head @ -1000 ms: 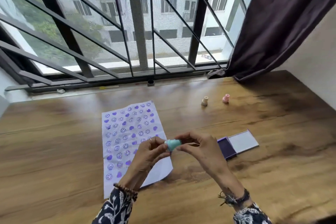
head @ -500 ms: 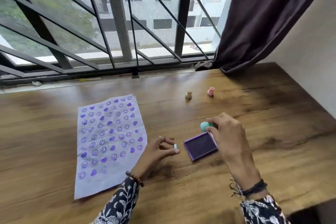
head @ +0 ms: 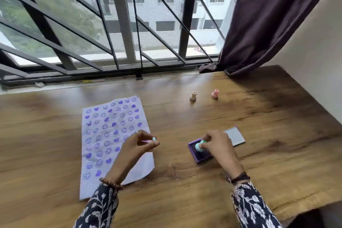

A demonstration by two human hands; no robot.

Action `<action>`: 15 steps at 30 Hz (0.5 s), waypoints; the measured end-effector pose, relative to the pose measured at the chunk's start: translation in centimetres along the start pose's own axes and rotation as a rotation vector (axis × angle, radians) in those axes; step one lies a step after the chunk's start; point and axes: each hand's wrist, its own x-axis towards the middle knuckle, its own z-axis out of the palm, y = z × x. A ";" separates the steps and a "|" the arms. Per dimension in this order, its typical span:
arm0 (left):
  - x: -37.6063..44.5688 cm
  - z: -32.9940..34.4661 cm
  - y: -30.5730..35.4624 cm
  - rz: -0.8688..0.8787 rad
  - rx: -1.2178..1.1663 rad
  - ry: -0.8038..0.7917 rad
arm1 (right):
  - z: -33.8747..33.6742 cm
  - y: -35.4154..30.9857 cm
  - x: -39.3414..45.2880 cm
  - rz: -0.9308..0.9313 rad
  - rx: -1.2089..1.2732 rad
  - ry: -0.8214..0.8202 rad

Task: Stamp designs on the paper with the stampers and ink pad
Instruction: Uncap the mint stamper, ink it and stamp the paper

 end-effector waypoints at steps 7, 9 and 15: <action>-3.1 -10.5 -2.8 -0.154 -0.076 0.214 | 4.5 -7.7 -5.3 -0.169 0.125 -0.143; -3.8 -12.1 -3.5 -0.208 -0.183 0.230 | 6.6 -10.3 -6.7 -0.244 0.119 -0.199; -4.4 -13.8 -4.3 -0.272 -0.362 0.180 | 8.9 -16.0 -9.4 -0.413 -0.059 -0.142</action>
